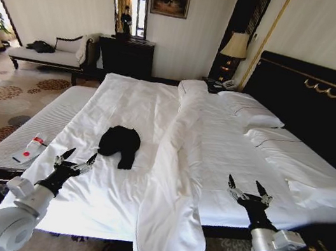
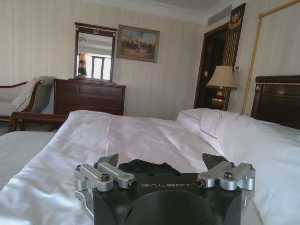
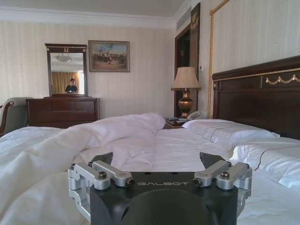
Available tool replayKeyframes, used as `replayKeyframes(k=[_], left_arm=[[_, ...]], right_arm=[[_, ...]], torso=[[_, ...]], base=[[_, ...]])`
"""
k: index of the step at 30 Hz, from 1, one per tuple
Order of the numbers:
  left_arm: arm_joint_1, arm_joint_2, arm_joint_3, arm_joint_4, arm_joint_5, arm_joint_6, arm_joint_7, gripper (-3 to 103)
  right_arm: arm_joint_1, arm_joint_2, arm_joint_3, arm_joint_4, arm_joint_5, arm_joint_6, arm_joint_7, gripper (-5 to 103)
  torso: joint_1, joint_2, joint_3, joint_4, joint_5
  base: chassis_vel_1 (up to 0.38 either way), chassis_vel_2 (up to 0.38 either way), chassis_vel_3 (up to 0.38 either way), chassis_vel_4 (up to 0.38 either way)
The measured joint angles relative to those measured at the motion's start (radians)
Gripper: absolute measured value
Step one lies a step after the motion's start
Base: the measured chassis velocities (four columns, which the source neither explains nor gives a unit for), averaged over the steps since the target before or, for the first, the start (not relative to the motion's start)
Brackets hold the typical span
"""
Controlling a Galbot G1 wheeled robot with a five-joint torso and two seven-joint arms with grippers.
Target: Fold the clothes on the bed.
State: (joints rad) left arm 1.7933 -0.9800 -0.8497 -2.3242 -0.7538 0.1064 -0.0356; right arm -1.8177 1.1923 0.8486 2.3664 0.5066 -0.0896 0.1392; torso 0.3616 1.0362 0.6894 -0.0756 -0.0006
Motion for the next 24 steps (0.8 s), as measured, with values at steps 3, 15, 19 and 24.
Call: replayKeyframes(k=[3, 15, 19, 24], left_arm=[[-0.003, -0.001, 0.002, 0.0, 0.001, 0.001, -0.001, 100], [-0.005, -0.006, 0.008, 0.001, 0.006, 0.002, -0.003, 100], [-0.01, -0.007, 0.013, 0.0, 0.009, 0.004, -0.006, 100], [-0.007, -0.01, 0.014, 0.0, 0.012, 0.004, -0.006, 100]], right_arm=[[-0.003, 0.007, -0.007, 0.005, -0.001, -0.003, 0.0, 100], [-0.037, 0.04, -0.05, 0.048, -0.002, -0.022, -0.003, 100], [-0.079, 0.059, -0.101, 0.094, 0.01, -0.055, -0.011, 100], [-0.104, 0.066, -0.134, 0.129, 0.039, -0.075, -0.021, 100]], torso=[[0.0, 0.0, 0.0, -0.0001, 0.0001], [0.0, 0.0, 0.0, 0.0001, 0.0001], [0.0, 0.0, 0.0, -0.0003, 0.0004], [0.0, 0.0, 0.0, 0.0001, -0.0004]], base=[[0.147, 0.154, -0.159, -0.154], [0.08, 0.073, -0.075, -0.072], [0.0, 0.0, 0.0, 0.0], [0.0, 0.0, 0.0, 0.0]])
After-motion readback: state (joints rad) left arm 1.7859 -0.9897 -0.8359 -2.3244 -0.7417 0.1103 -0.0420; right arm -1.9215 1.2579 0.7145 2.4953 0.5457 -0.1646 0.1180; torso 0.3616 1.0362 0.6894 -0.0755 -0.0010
